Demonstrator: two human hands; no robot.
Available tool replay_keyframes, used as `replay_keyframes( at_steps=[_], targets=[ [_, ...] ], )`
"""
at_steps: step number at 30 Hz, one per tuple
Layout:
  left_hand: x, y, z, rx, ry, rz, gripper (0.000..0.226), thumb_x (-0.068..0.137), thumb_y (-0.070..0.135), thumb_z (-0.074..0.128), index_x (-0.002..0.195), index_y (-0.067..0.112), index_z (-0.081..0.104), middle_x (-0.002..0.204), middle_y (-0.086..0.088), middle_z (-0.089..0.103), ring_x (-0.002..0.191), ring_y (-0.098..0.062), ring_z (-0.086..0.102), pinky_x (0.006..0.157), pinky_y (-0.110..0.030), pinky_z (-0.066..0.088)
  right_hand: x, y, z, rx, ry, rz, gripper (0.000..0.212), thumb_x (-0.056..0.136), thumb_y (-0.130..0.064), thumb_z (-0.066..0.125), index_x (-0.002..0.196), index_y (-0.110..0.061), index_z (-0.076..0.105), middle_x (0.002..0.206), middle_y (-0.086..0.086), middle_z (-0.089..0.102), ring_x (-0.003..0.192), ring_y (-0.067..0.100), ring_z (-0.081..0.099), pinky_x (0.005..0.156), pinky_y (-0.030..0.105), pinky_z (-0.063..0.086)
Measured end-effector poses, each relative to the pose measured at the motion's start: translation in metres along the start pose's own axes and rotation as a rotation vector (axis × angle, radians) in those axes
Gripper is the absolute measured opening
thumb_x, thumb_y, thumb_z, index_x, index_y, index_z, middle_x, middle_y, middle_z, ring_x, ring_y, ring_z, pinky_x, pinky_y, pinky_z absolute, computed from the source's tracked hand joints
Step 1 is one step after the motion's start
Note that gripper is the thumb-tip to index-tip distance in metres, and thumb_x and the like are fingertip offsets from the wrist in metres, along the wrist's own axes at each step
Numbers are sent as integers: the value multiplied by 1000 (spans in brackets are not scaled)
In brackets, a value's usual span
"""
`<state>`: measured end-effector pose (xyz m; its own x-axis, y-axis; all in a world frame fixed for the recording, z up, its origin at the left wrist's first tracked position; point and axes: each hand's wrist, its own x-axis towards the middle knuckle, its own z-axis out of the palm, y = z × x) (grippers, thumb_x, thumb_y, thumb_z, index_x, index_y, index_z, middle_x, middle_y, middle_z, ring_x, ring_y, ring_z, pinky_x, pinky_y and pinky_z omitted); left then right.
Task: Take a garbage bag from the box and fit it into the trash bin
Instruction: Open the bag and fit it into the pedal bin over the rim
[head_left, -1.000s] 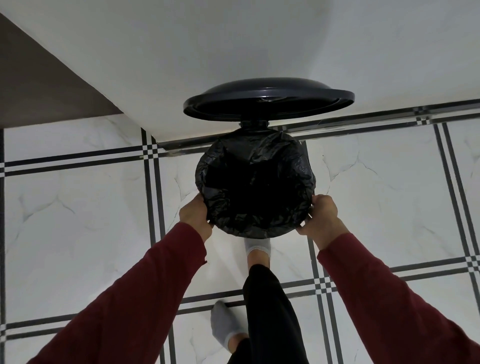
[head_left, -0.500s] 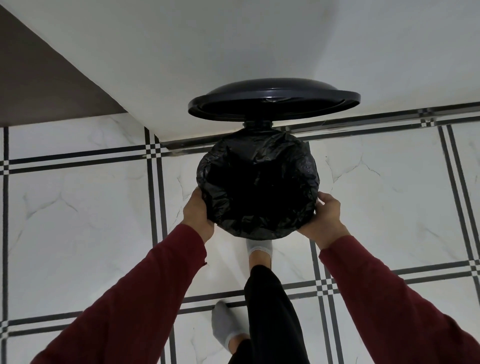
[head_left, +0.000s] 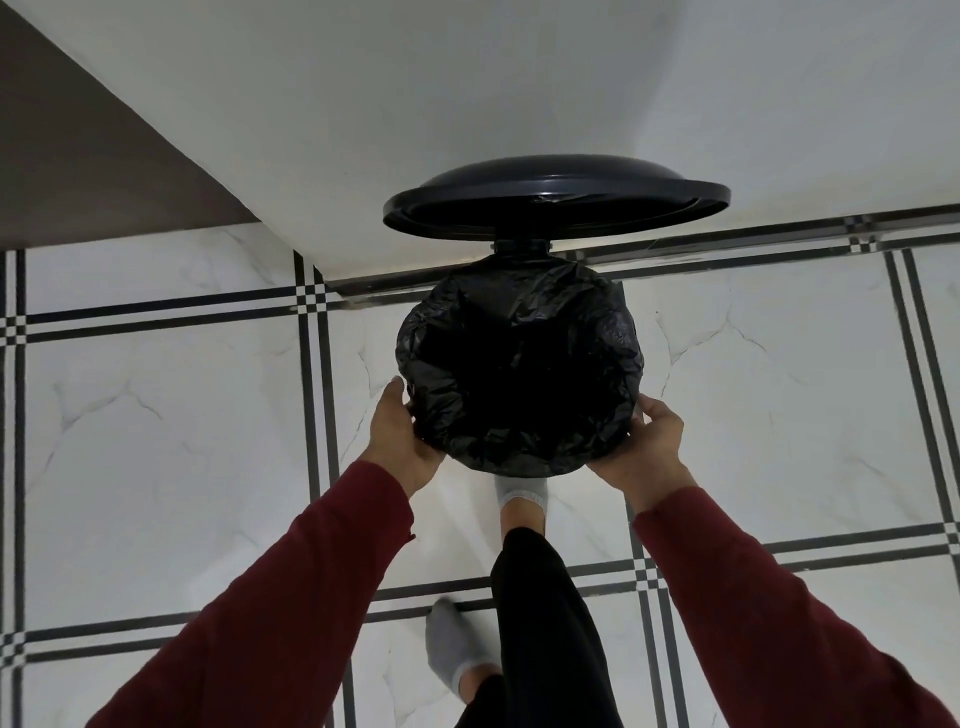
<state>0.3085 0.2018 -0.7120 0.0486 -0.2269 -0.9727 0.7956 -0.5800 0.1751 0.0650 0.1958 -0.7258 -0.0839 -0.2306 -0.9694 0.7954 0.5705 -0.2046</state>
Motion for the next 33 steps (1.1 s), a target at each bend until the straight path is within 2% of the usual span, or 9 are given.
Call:
replay_keyframes(
  at_steps=[8,12,16,19,23,26,28,30,33],
  targets=[
    [3,-4,-3,104,74,73,29,101,32,62,126,18,70,124,-10,71,111,-31,71,84,-52,63,2,6,-23,-85,-47,-32,38,64,-1,36,81,-19,65,99,4,59,106,30,56,100,49,43],
    [5,-6,-6,193,127,125,21,105,13,55,120,8,69,108,-10,74,93,-23,73,65,-33,65,5,11,-21,-5,-100,-45,55,63,0,39,108,-12,68,116,12,70,111,34,66,107,49,47],
    [10,-5,-8,226,170,126,32,102,27,63,127,8,65,109,-7,73,98,-21,72,76,-33,64,5,14,-16,49,-75,-74,56,63,-2,42,112,-8,68,120,13,70,113,34,67,107,49,49],
    [8,-6,-8,196,174,78,42,106,47,47,124,13,65,112,-6,70,98,-22,69,92,-41,57,1,15,-21,20,-52,-89,37,63,-11,48,93,-13,70,96,7,69,99,30,66,90,47,54],
    [6,-7,0,107,104,38,55,105,56,35,117,11,65,115,-9,68,109,-28,65,105,-48,49,3,14,-21,89,-80,-66,35,96,-36,46,103,-15,73,100,10,78,98,32,72,91,50,55],
    [2,-6,8,116,20,62,49,108,48,37,113,10,68,114,-17,72,106,-33,69,104,-50,53,11,11,-7,-18,-139,-58,47,100,-44,42,123,-17,72,122,12,75,117,33,69,108,49,48],
    [6,-4,11,158,9,106,37,107,33,42,114,12,72,122,-16,74,105,-32,72,93,-47,59,13,7,2,-97,-95,-61,42,100,-36,41,113,-14,75,112,10,77,102,29,74,96,44,55],
    [8,0,10,198,81,128,30,104,28,45,109,15,72,118,-12,74,98,-28,71,86,-42,61,12,1,3,-181,-15,-72,32,98,-34,42,97,-16,69,99,5,70,86,23,69,81,38,54],
    [4,5,12,448,416,189,42,94,38,47,127,14,60,136,-10,58,113,-29,60,83,-39,51,0,-8,-1,-397,185,-38,16,91,-30,51,88,-19,61,92,-1,63,91,20,60,86,37,44]
  ],
)
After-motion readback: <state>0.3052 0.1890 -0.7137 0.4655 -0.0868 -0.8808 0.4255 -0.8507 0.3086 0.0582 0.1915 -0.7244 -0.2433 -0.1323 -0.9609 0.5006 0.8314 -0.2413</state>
